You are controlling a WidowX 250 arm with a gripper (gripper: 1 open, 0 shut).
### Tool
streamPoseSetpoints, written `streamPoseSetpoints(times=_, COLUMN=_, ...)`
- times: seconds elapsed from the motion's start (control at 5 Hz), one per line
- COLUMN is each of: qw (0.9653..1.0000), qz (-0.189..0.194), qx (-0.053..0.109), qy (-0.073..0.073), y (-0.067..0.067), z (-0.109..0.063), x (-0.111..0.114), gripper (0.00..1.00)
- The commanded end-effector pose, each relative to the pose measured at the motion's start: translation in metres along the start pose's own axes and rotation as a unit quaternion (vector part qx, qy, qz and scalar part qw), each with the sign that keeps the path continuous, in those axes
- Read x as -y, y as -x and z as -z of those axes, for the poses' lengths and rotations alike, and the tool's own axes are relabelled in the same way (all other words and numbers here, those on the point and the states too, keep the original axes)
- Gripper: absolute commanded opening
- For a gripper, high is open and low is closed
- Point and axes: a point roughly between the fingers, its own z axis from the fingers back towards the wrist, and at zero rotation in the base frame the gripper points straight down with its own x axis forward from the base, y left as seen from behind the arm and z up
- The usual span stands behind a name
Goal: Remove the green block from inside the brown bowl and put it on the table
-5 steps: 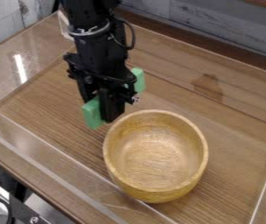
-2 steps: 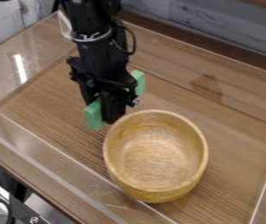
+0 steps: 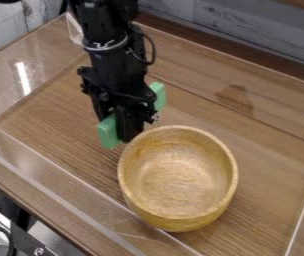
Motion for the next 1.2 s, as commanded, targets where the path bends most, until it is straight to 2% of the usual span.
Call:
streamPoseSetpoints(times=0.0, qw=0.9998, qz=-0.003, qx=0.018, qy=-0.007, y=-0.006, z=-0.007, x=-0.006, gripper=0.00)
streamPoseSetpoints(times=1.0, qw=0.9994, qz=-0.016, qx=0.030, qy=-0.006, y=-0.013, z=-0.005, x=-0.022, gripper=0.00)
